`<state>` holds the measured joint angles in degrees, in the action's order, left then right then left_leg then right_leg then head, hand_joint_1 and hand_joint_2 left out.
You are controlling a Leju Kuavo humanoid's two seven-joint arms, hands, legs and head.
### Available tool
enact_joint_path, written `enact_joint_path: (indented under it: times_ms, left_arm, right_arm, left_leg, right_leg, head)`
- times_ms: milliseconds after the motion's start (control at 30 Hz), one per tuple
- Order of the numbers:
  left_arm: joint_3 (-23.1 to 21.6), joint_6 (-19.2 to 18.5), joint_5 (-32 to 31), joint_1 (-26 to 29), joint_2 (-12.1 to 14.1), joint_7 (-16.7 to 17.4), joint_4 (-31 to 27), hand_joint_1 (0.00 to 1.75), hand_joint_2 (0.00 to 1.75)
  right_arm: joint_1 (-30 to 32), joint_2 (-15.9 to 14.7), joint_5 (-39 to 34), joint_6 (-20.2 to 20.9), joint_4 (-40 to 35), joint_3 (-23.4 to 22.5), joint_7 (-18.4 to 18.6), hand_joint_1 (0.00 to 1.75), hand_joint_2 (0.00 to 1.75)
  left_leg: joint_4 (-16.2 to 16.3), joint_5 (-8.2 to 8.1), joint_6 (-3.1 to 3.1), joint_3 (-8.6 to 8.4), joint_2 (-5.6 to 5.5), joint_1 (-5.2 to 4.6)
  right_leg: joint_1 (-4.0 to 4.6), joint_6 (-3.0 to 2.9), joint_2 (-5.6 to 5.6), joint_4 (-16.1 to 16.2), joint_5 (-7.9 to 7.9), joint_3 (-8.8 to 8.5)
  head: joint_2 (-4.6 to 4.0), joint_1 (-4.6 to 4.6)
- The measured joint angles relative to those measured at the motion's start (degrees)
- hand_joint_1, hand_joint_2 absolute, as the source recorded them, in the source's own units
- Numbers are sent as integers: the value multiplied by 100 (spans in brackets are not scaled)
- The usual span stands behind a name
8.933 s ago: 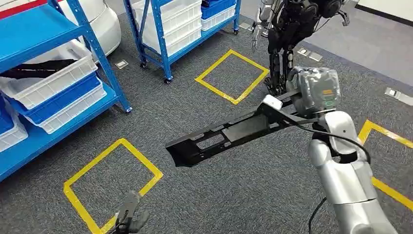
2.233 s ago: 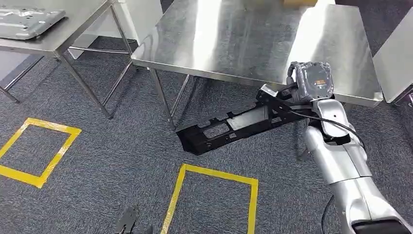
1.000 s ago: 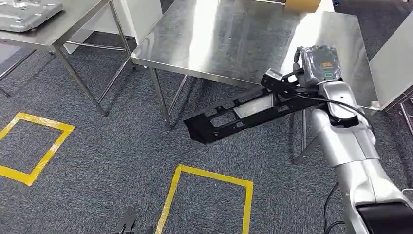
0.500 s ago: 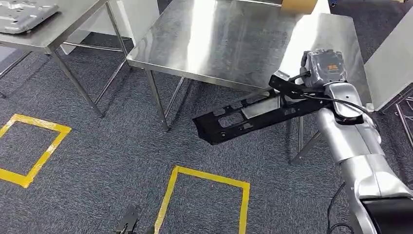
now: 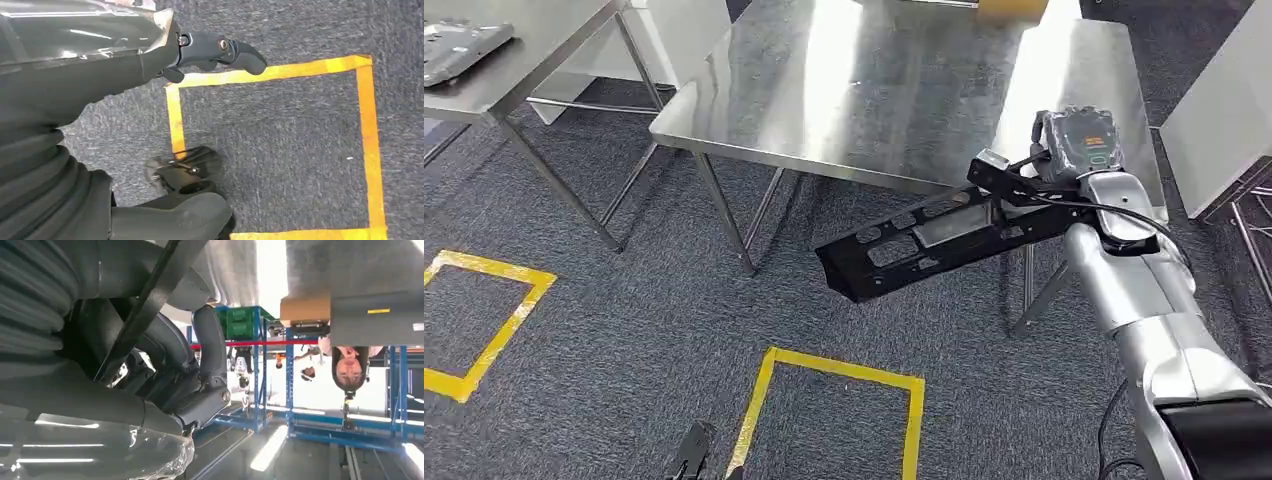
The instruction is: Take the parts from the cabinet and place them on the table.
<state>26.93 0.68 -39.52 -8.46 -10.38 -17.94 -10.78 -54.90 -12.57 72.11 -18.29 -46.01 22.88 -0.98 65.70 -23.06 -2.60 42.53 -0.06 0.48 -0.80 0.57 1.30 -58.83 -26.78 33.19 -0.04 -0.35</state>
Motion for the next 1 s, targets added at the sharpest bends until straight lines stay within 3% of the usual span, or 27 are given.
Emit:
enact_joint_path:
  times_ms: [33, 67, 167, 200, 233, 300, 333, 367, 400, 433, 467, 533, 567, 600, 633, 700, 733, 767, 800, 867, 900, 933, 967, 1000]
  left_arm:
    - [0, 0, 0, 0, 0, 0, 0, 0, 175]
    - [0, 0, 0, -2, 40, 2, 0, 0, 175]
    - [0, 0, 0, -3, 9, 9, 0, 0, 175]
    - [0, 0, 0, -10, -2, 7, 0, 0, 175]
    - [4, 2, 0, -1, 2, 7, -2, 0, 175]
    - [9, 0, 0, -15, -13, 4, -2, 0, 175]
    - [9, 2, 0, -19, -20, 7, 0, 0, 175]
    - [11, 0, 0, -13, -26, 7, 0, 0, 175]
    - [13, -2, 0, -5, -28, 7, 0, 0, 175]
    - [15, 0, 0, 3, -33, 9, 0, 0, 175]
    - [17, 0, 0, 4, -41, 11, 0, 0, 175]
    - [31, 53, 0, 1, -44, 44, 0, 0, 175]
    - [37, 61, 0, -1, -33, 65, 0, 0, 175]
    - [39, 59, 0, -2, -39, 72, 0, 0, 175]
    - [46, 57, 0, 0, -35, 72, 0, 0, 175]
    - [63, 48, 0, -4, -31, 72, 0, 0, 175]
    - [70, 46, -4, -12, -17, 72, -2, 0, 175]
    - [74, 44, -13, -15, -17, 68, -2, 0, 175]
    - [79, 42, -17, -19, -17, 68, -2, 0, 175]
    - [81, 39, -37, -16, -4, 68, 0, 0, 175]
    - [81, 37, -44, -16, 0, 68, 0, 0, 175]
    - [83, 39, -59, -16, 4, 68, 0, 0, 175]
    - [83, 39, -63, -16, 11, 68, 0, 0, 175]
    - [83, 44, -72, -17, 22, 68, 0, 0, 175]
  right_arm:
    - [-7, 4, 0, -2, 0, 0, 0, 168, 175]
    - [-11, 4, 7, -11, 11, 2, 2, 168, 175]
    - [-7, 9, 20, -24, 26, 11, 9, 168, 175]
    - [-25, 9, 24, -26, 24, 17, 9, 168, 175]
    - [-8, 0, 31, -28, 31, 15, 11, 168, 175]
    - [-40, 0, 20, -31, 42, 22, 11, 168, 175]
    - [-33, -9, 17, -28, 50, 22, 11, 168, 175]
    - [-5, -22, 20, -30, 65, 24, 13, 168, 175]
    - [35, -24, 20, -28, 83, 26, 13, 168, 175]
    - [55, -22, 22, -31, 94, 26, 13, 168, 175]
    - [59, -22, 22, -33, 98, 28, 13, 168, 175]
    - [36, -24, 17, -37, 103, 26, 13, 168, 175]
    - [16, -24, 9, -48, 138, 28, 11, 168, 175]
    - [15, -18, -2, -63, 146, 33, 9, 168, 175]
    - [38, -22, -7, -70, 153, 31, 9, 168, 175]
    - [33, -26, -4, -90, 153, 31, 0, 168, 175]
    - [24, -22, -9, -98, 151, 31, 2, 168, 175]
    - [20, -29, -9, -116, 151, 28, 11, 168, 175]
    - [21, -26, -13, -122, 151, 28, 15, 168, 175]
    - [33, -18, -22, -125, 153, 31, 24, 168, 175]
    - [44, -18, -28, -127, 153, 33, 24, 168, 175]
    - [56, -18, -39, -127, 153, 33, 26, 168, 175]
    - [65, -18, -53, -129, 153, 33, 28, 168, 175]
    - [65, -15, -55, -131, 153, 33, 31, 168, 175]
  left_leg:
    - [-501, 271, -126, -209, -38, -61]
    - [-591, 161, -220, -314, -22, -81]
    - [-679, 109, -264, -339, -20, -151]
    - [-783, 115, -270, -418, -12, -151]
    - [-955, 161, -231, -562, 18, -78]
    - [-1039, 152, -254, -661, 15, -88]
    - [-1039, 113, -250, -685, 13, -87]
    - [-1036, 79, -243, -712, 4, -87]
    - [-1028, 32, -218, -750, -7, -81]
    - [-1016, -7, -196, -790, -12, -76]
    - [-994, -59, -165, -831, -16, -61]
    - [-872, -203, -82, -891, -19, -34]
    - [-749, -314, -12, -861, -18, -84]
    - [-725, -344, 10, -846, -21, -82]
    - [-729, -354, 27, -852, -20, -81]
    - [-743, -384, 61, -872, -11, -60]
    - [-716, -452, 91, -838, -7, -38]
    - [-517, -531, 138, -783, -7, -37]
    - [-156, -663, 179, -608, -6, -17]
    - [763, -958, 234, -46, -6, 19]
    - [1047, -964, 240, 195, -6, 26]
    - [1043, -827, 232, 292, -6, 28]
    - [789, -564, 214, 252, -6, 29]
    - [259, -186, 171, 60, -7, 27]
  right_leg:
    - [14, -10, 4, 11, -30, -48]
    - [41, 12, 8, 28, -55, -55]
    - [-23, 81, 19, 77, -87, -66]
    - [18, 111, 25, 146, -89, -116]
    - [20, 108, -34, 44, -125, -56]
    - [12, 85, -62, -561, -329, 269]
    - [9, 83, -61, -1004, -473, 540]
    - [1, 102, -62, -1427, -586, 823]
    - [-17, 162, -63, -1657, -565, 1032]
    - [-40, 235, -68, -1545, -431, 1044]
    - [-70, 328, -75, -1212, -195, 942]
    - [-131, 500, -136, -204, 360, 556]
    - [-115, 483, -198, 19, 410, 410]
    - [-110, 365, -139, 27, 389, 413]
    - [-94, 292, -139, 17, 367, 418]
    - [-87, 234, -118, 19, 336, 413]
    - [-145, 179, -113, 30, 315, 357]
    - [-144, 120, -107, 33, 276, 310]
    - [-144, 79, -106, 33, 247, 274]
    - [-136, 18, -101, 33, 198, 223]
    - [-135, 15, -89, 32, 168, 196]
    - [-136, 20, -81, 32, 134, 158]
    - [-137, 28, -71, 32, 96, 108]
    - [-137, 48, -55, 34, 46, 36]
  head:
    - [0, 0]
    - [-2, 40]
    - [0, -20]
    - [0, -20]
    - [0, -2]
    - [0, 0]
    - [0, 2]
    - [0, 5]
    - [0, 0]
    - [0, 7]
    - [0, 0]
    - [0, 7]
    - [0, 28]
    - [0, 9]
    - [0, -13]
    - [0, -22]
    - [0, -18]
    - [0, -46]
    - [0, -63]
    - [0, -61]
    - [0, -57]
    - [0, -57]
    - [0, -61]
    - [0, -59]
